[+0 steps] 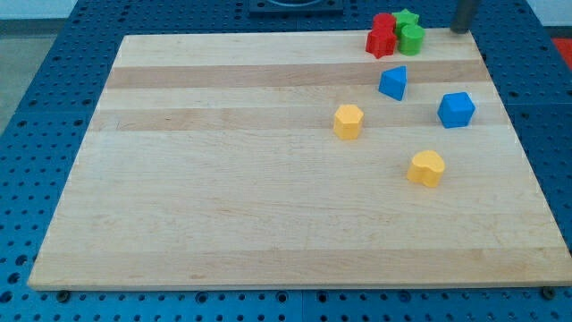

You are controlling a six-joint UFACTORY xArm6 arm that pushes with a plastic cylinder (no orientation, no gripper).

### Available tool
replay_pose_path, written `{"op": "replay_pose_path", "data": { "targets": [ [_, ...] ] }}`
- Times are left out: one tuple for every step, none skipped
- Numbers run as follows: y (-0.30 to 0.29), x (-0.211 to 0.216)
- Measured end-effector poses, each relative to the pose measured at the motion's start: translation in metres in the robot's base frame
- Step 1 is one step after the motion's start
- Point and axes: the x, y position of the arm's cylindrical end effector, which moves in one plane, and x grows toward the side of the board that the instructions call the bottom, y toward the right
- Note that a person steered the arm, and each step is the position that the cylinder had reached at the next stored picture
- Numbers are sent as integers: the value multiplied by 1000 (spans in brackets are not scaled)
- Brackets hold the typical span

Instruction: Push the green circle to the left side slightly

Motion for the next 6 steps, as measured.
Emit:
{"op": "replay_pose_path", "data": {
  "targets": [
    [-44,46],
    [-40,69],
    [-1,65],
    [22,18],
    [19,-2],
    [19,-2]
  ]
}}
